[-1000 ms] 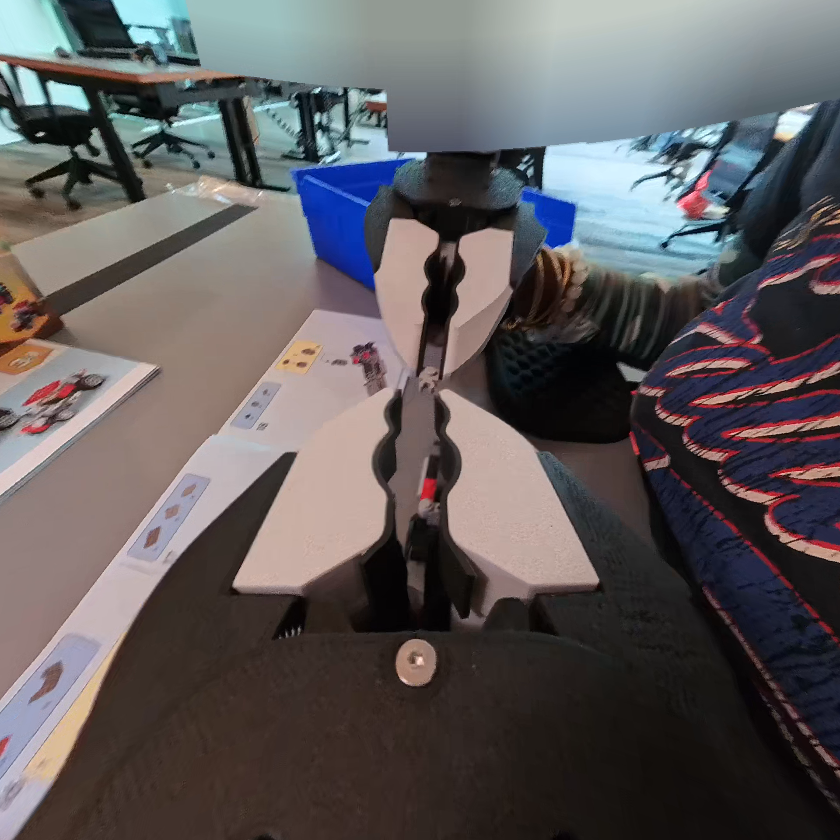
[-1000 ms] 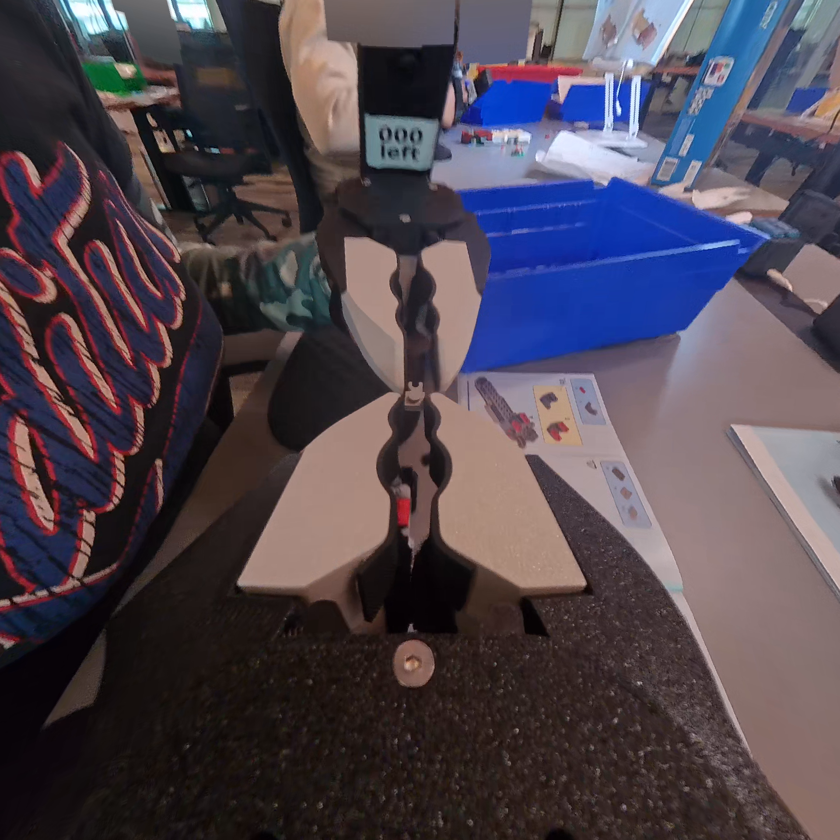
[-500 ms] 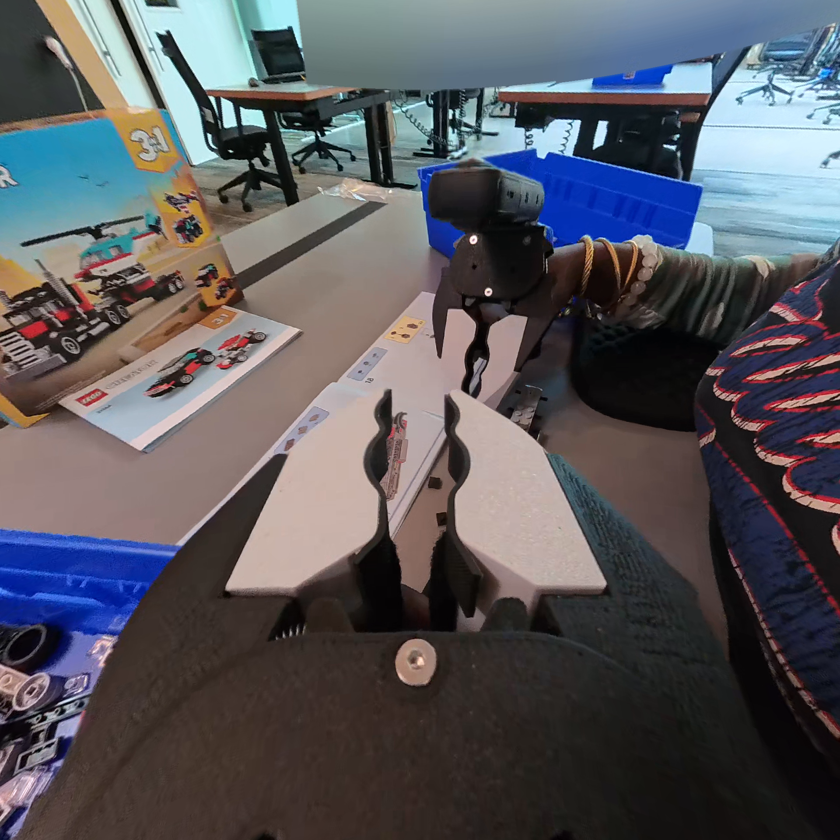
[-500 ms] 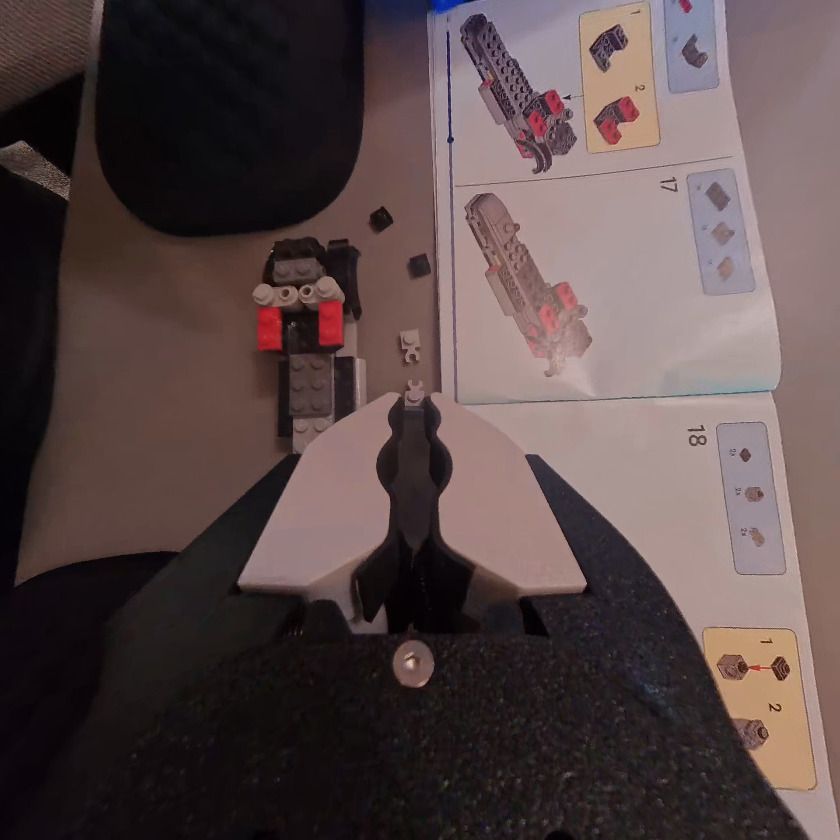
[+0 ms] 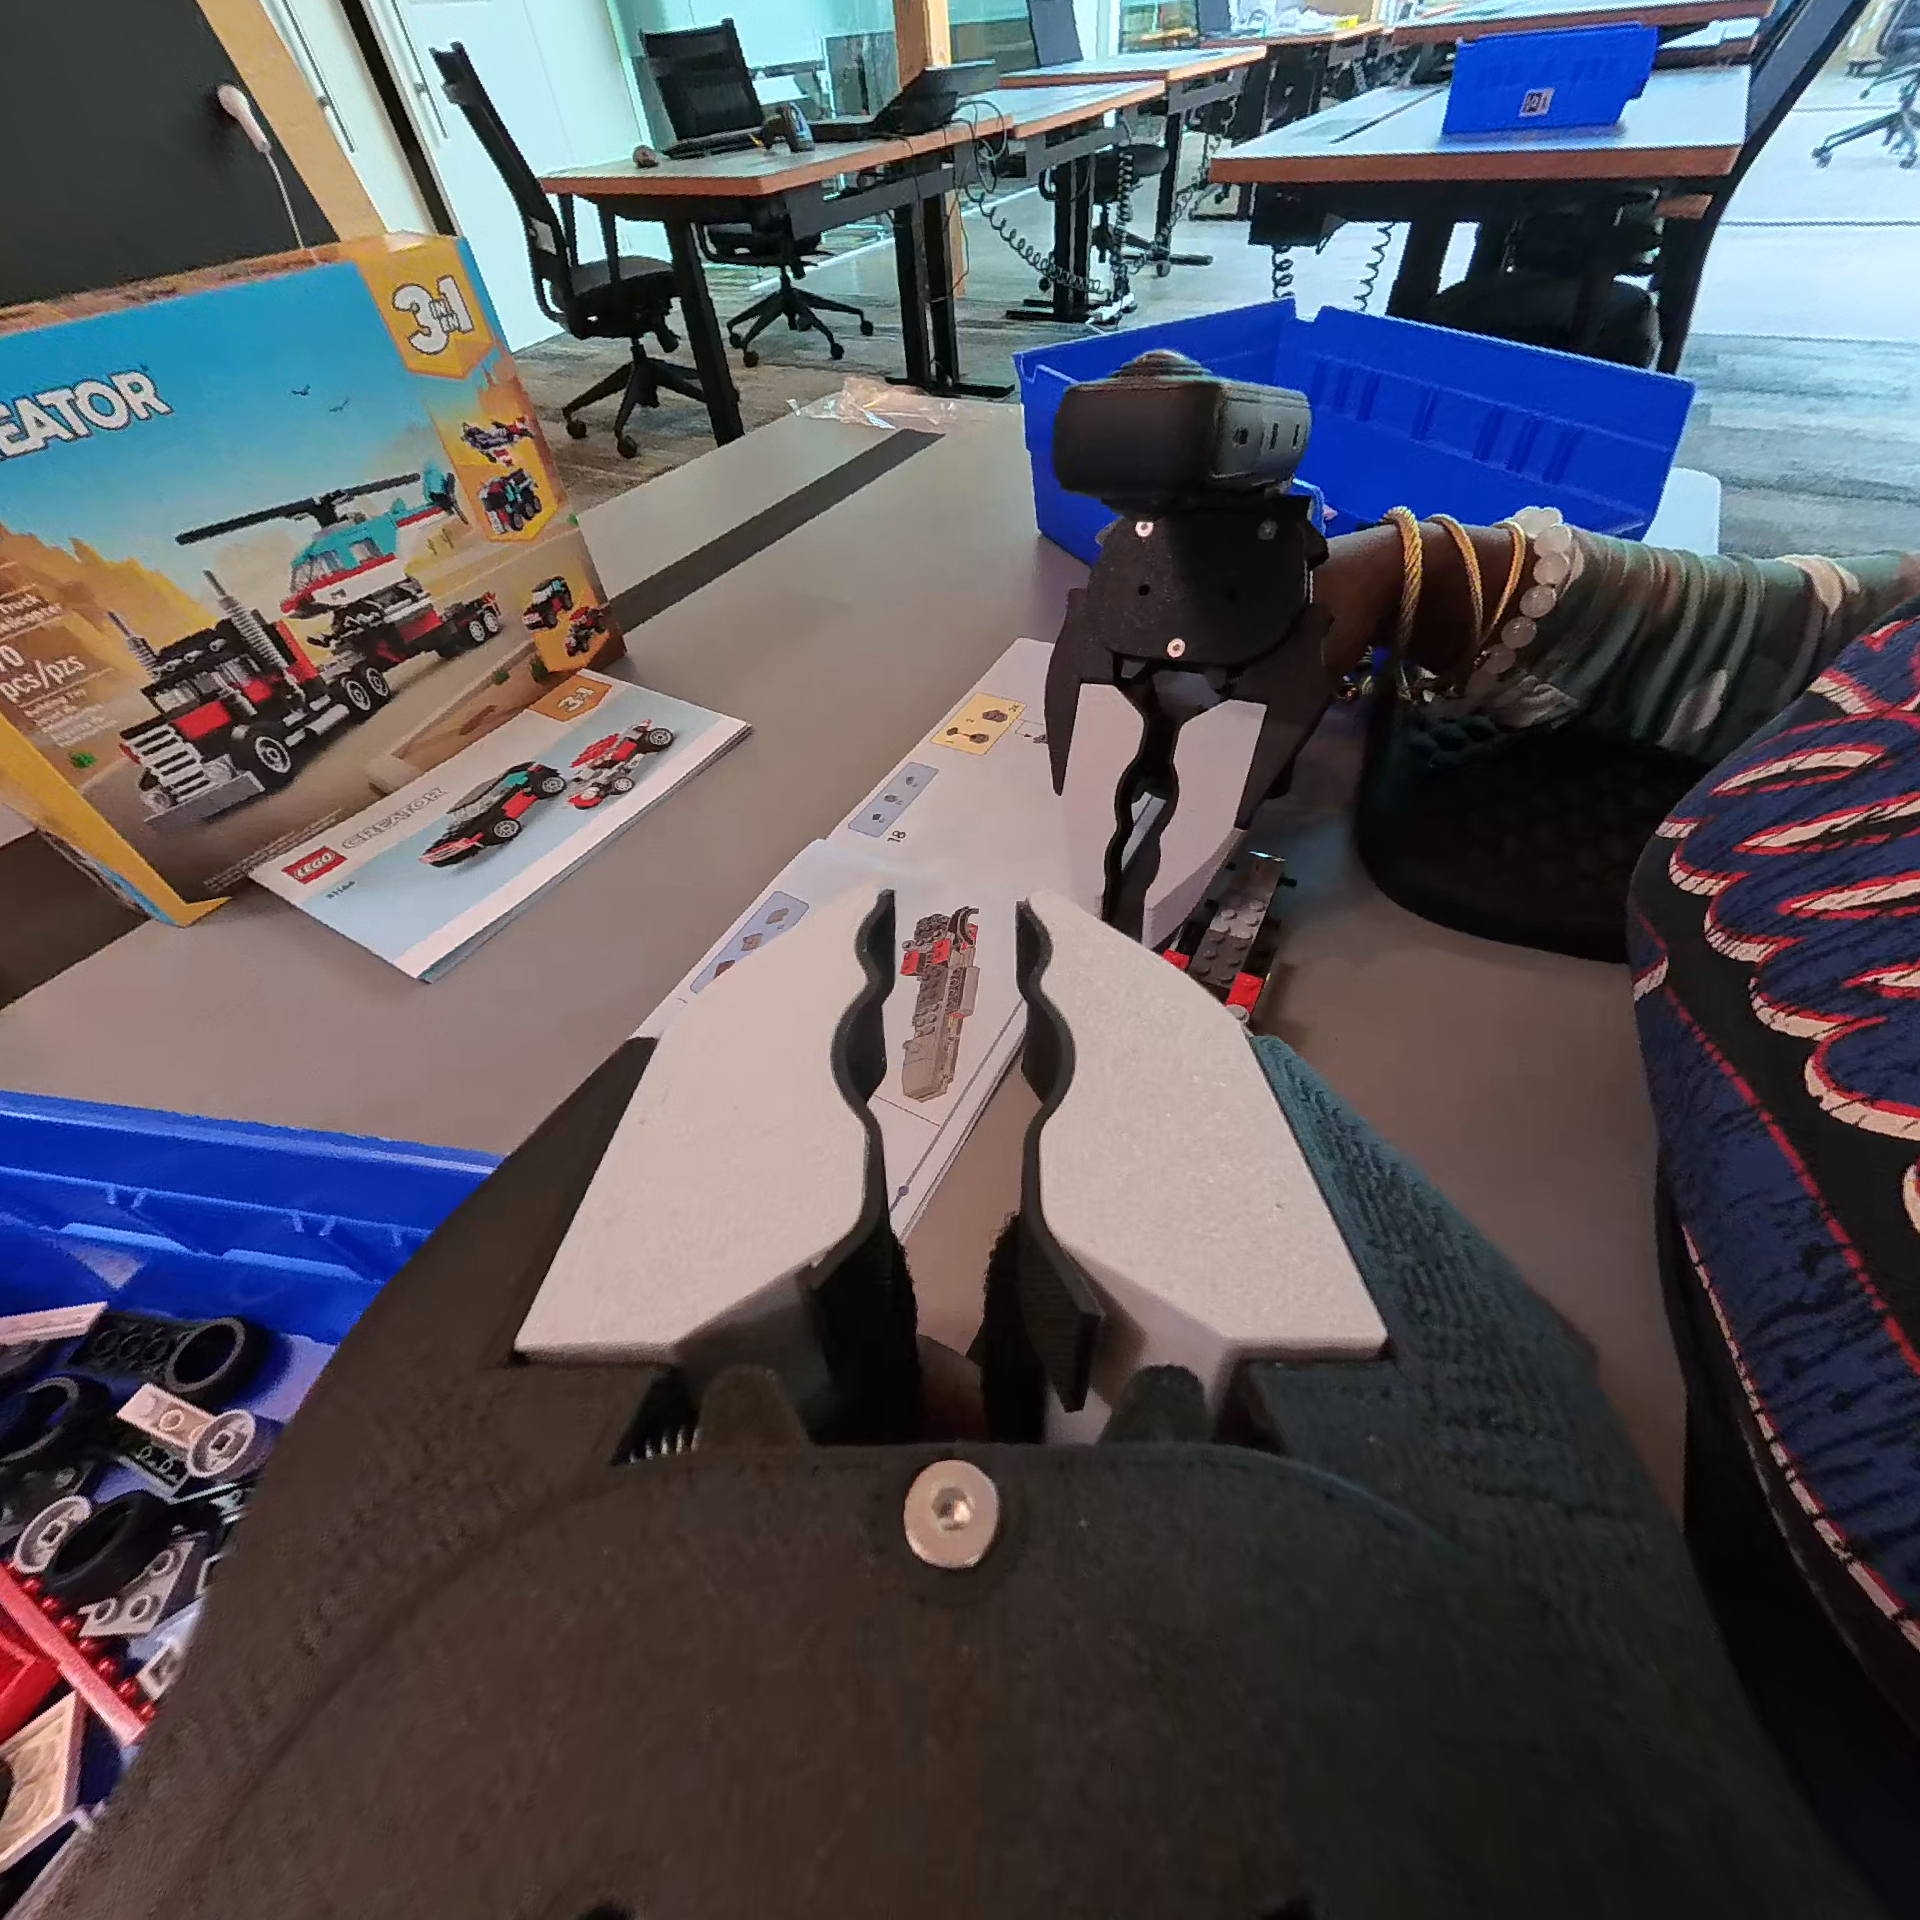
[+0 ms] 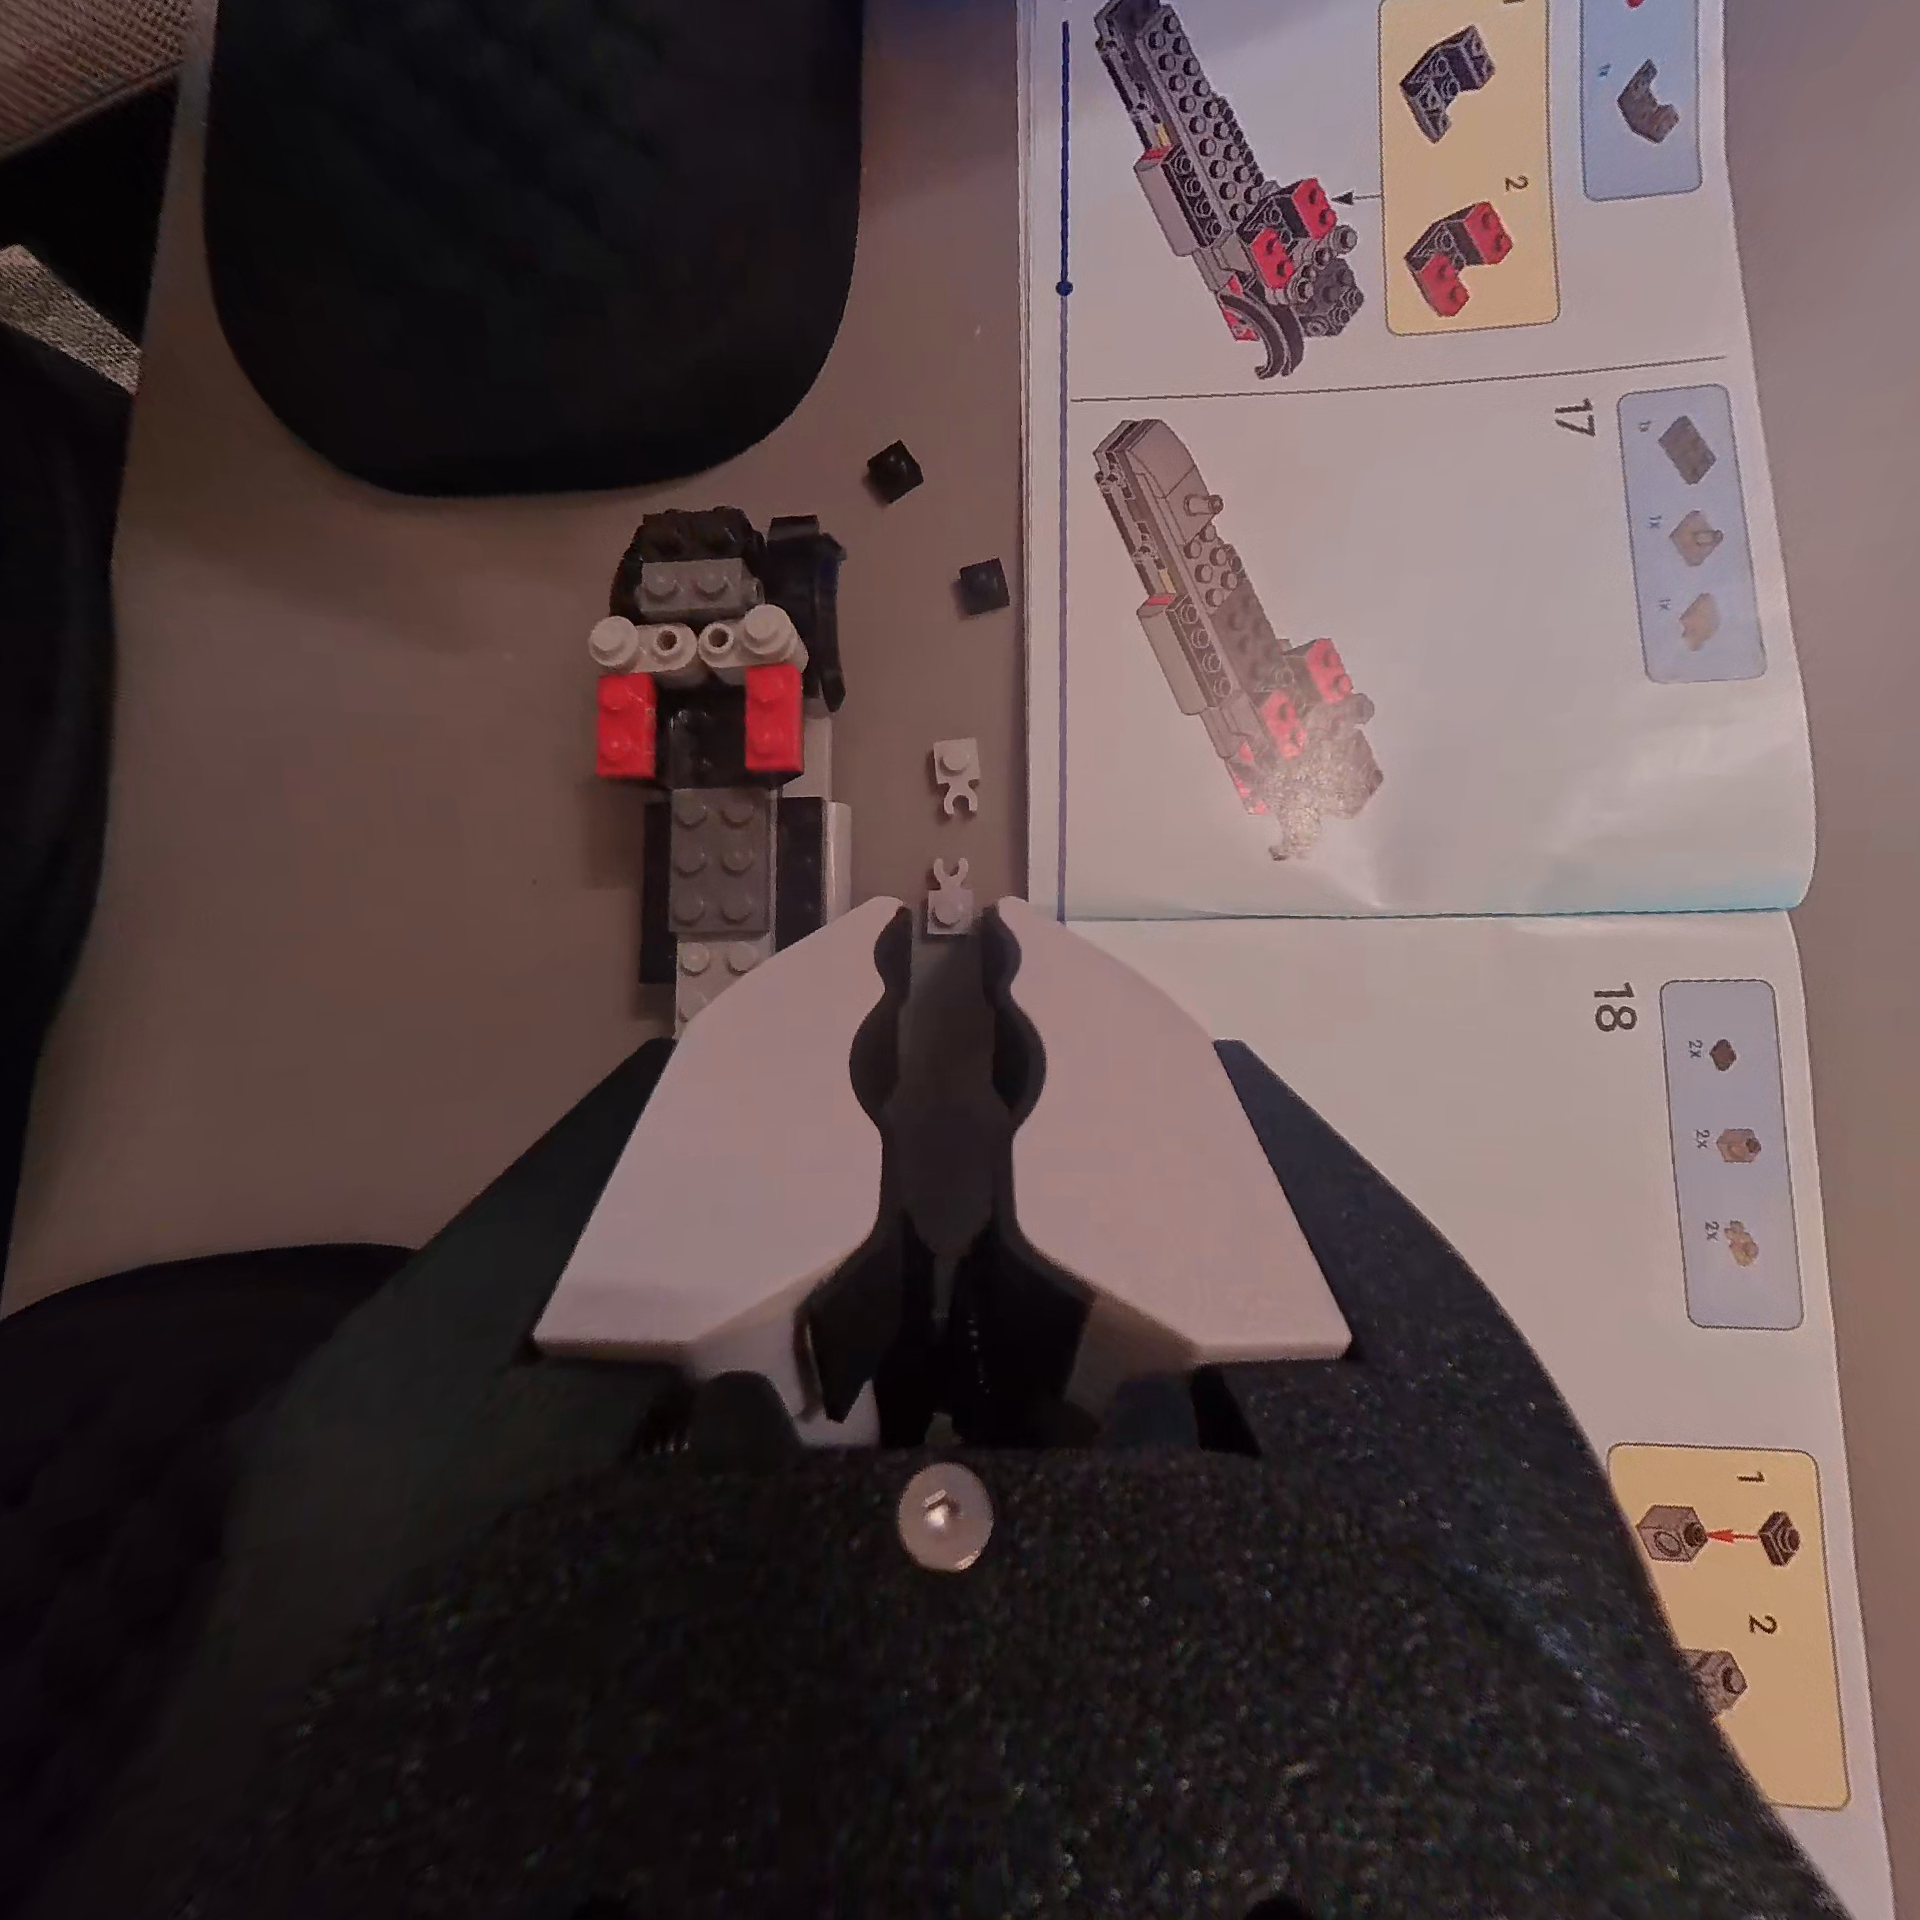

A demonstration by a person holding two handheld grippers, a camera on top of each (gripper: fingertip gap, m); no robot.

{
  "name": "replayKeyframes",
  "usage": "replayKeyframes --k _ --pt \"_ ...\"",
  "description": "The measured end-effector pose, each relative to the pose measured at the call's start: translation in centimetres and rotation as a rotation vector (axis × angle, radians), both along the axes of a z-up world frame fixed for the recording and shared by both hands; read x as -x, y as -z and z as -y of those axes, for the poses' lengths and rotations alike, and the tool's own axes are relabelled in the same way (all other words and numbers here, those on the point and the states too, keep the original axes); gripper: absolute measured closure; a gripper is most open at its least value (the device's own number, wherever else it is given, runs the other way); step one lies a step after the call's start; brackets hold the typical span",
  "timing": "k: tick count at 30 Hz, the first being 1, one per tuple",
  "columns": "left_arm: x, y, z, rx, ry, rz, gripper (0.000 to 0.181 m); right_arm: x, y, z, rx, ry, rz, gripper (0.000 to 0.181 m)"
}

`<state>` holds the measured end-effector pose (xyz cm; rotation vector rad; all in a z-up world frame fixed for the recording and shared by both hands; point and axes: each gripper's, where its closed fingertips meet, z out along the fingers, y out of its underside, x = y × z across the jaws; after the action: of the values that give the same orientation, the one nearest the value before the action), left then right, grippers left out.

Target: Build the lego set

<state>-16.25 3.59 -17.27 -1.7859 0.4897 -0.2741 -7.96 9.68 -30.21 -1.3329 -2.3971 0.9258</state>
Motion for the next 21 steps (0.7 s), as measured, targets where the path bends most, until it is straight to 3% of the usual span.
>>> replayKeyframes --k 8,15,21 --pt "2.0 -1.1 1.0 0.025 -0.067 -0.044 0.159 1.1 -2.8 -0.6 0.049 0.086 -0.172 0.164" --pt "8.4 -0.8 3.0 0.156 -0.286 -0.115 0.158 2.2 -7.4 -1.8 0.156 0.219 -0.455 0.160" --pt "14.6 1.8 4.8 0.377 -0.486 -0.215 0.156 2.3 -8.1 -2.3 0.185 0.266 -0.521 0.150"
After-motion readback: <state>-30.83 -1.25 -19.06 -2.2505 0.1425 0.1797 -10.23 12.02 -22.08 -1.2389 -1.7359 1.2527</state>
